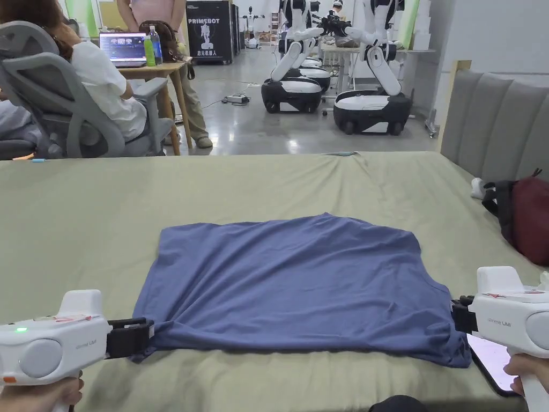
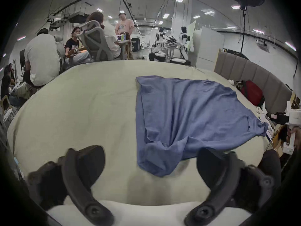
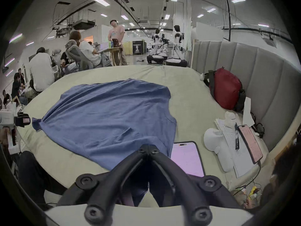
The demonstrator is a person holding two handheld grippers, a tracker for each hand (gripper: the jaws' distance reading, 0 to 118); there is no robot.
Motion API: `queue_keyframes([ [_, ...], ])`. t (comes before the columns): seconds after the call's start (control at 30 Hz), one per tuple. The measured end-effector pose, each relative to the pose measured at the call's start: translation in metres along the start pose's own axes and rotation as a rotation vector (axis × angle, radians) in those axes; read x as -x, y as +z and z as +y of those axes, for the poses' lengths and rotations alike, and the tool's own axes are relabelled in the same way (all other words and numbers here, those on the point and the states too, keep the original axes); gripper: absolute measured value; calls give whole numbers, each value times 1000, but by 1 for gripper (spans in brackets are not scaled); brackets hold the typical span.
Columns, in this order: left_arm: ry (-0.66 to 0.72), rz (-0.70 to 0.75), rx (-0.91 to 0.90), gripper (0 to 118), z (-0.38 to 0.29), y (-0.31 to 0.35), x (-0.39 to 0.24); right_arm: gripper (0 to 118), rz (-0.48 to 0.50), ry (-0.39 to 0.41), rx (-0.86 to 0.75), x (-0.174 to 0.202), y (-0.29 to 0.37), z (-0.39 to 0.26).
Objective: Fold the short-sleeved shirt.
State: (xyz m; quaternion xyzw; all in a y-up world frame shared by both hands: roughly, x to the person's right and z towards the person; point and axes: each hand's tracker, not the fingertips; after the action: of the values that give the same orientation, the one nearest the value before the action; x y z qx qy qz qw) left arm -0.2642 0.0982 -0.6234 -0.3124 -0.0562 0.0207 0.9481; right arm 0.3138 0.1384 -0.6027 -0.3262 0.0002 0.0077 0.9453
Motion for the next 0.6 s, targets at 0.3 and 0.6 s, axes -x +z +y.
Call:
queue_keyframes([
  [0.3,-22,-48,73,10,-12,-25,-11,0,-2,3,27,-4,-5,-2],
  [0.6,-9,-47,42,4,-9,-17,-19,85,3,31,32,-9,-9,-6],
])
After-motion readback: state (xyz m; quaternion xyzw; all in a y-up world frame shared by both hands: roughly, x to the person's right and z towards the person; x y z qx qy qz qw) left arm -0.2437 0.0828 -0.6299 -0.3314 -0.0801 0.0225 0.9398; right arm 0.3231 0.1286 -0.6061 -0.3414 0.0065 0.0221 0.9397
